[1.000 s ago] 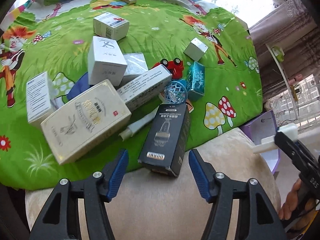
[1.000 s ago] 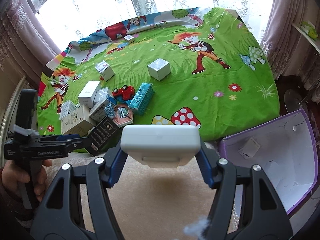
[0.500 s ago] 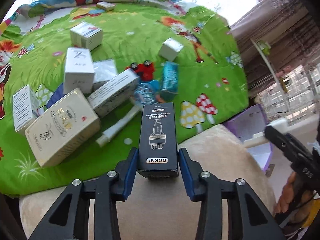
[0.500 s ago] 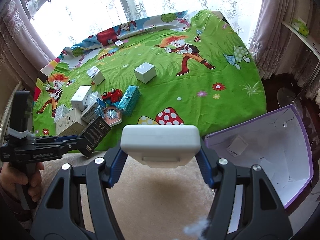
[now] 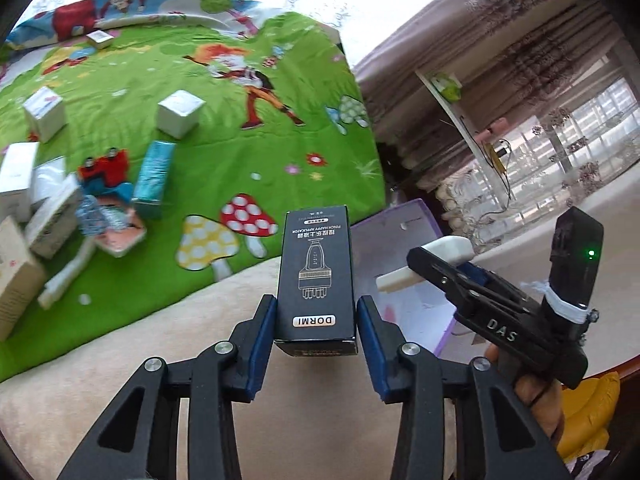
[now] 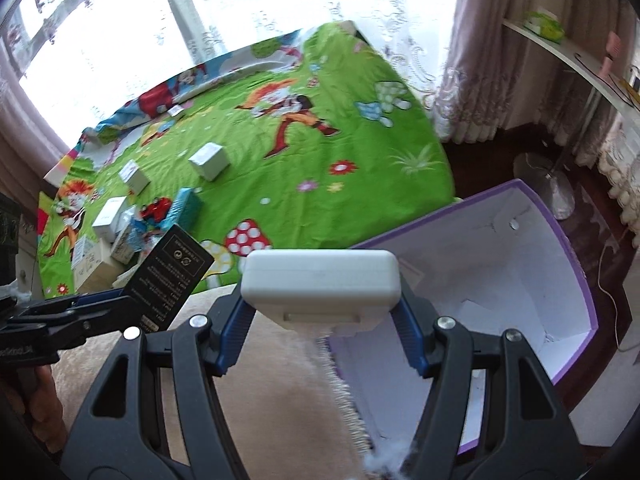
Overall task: Organize rigid objects
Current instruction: 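Lower both boxes into the purple-rimmed box and open both grippers, then withdraw both tools from the purple-rimmed box back over the bed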
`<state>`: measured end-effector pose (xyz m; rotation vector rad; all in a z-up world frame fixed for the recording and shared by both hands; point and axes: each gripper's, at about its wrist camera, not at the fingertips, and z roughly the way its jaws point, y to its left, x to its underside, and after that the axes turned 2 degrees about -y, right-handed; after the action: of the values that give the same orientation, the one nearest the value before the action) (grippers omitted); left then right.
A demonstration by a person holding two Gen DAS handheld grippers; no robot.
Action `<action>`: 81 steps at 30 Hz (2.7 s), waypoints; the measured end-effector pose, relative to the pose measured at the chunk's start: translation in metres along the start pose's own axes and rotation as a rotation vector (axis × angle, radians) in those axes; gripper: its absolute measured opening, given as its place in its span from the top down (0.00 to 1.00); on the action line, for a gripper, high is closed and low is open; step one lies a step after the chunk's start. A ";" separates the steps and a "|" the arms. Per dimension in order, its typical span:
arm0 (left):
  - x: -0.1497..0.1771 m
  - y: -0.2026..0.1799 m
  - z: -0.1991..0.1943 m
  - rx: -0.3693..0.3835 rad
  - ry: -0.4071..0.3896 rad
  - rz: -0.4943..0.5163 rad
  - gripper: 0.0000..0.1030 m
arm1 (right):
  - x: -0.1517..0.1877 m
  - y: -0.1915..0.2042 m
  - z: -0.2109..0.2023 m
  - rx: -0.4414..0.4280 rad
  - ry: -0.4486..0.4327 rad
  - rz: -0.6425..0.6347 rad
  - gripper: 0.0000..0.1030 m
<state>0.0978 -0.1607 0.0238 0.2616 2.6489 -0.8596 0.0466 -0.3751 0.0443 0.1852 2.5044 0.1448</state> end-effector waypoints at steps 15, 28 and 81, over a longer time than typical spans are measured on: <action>-0.005 -0.054 0.059 0.036 0.090 0.046 0.59 | -0.001 -0.051 0.002 0.125 0.001 0.095 0.34; 0.001 -0.060 0.058 0.003 0.057 0.091 0.44 | -0.001 -0.049 -0.002 0.105 -0.032 0.112 0.17; 0.042 0.190 -0.124 -0.479 -0.250 -0.326 0.38 | 0.003 0.179 0.081 -0.146 0.172 -0.411 0.17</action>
<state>0.0789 0.0676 0.0008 -0.3802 2.5911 -0.2915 0.1100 -0.1936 0.0036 -0.4165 2.6285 0.1779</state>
